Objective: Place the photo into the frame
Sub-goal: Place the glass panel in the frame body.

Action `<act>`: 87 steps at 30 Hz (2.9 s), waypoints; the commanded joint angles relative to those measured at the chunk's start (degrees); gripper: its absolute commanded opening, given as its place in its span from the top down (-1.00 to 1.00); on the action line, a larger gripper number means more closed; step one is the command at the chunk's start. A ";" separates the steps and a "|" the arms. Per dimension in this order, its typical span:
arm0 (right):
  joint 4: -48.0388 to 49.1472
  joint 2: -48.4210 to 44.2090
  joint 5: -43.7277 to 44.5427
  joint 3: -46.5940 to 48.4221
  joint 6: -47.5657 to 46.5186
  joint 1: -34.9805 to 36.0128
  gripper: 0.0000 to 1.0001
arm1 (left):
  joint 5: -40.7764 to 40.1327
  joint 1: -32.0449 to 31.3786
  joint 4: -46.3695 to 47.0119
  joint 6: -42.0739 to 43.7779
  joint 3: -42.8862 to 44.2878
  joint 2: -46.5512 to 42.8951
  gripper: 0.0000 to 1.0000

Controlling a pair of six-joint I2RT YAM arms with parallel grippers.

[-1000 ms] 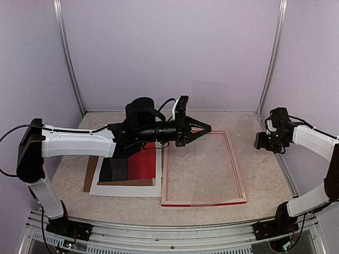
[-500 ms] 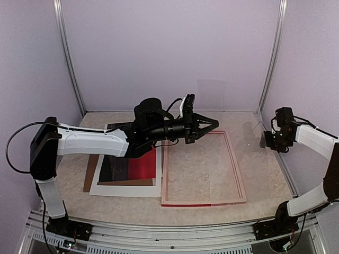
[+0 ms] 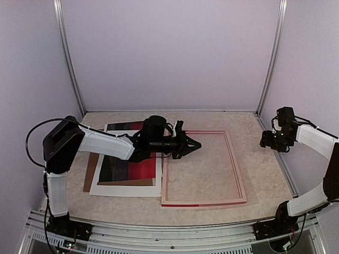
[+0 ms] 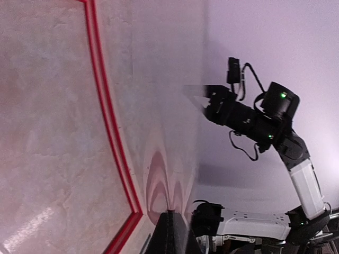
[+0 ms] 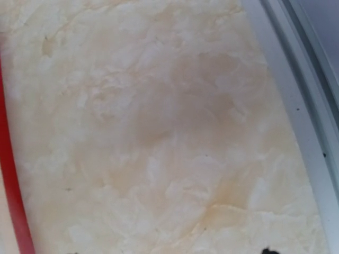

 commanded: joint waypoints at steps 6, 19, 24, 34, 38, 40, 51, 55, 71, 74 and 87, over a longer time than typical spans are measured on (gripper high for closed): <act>1.08 0.53 -2.63 0.33 -0.58 -0.58 -0.43 | -1.83 3.16 -16.70 11.45 0.42 1.18 1.00; 1.12 2.14 -4.39 0.29 -0.71 2.69 -0.41 | -0.91 5.48 -24.53 18.01 5.06 5.17 1.00; 0.99 2.54 -4.17 0.29 -0.88 3.03 -0.41 | -1.43 5.97 -27.80 21.28 7.29 6.16 1.00; 0.81 3.31 -3.86 0.55 -1.10 5.92 -0.41 | -3.98 7.41 -32.10 25.98 8.56 5.64 1.00; 1.03 3.39 -4.18 0.70 -1.23 6.82 -0.41 | -4.52 8.01 -33.22 27.04 9.20 5.48 1.00; 1.24 3.36 -4.58 0.77 -1.33 7.16 -0.41 | -4.73 8.23 -34.12 27.57 9.65 5.45 1.00; 1.99 4.98 -4.70 0.55 -1.19 8.51 -0.41 | -3.05 8.88 -35.88 28.61 13.37 8.03 1.00; 2.13 5.25 -4.65 0.46 -1.15 8.68 -0.41 | -3.61 8.88 -37.17 29.55 14.07 8.62 1.00; 2.01 5.42 -4.65 0.34 -1.02 9.54 -0.41 | -5.33 8.96 -44.47 35.18 18.36 10.25 1.00; 1.98 5.75 -4.65 0.37 -0.93 9.72 -0.41 | -5.01 9.12 -44.95 35.58 18.28 10.12 1.00; 1.52 5.33 -4.30 0.20 -0.77 10.36 -0.41 | -3.39 10.58 -47.66 38.14 19.98 10.40 1.00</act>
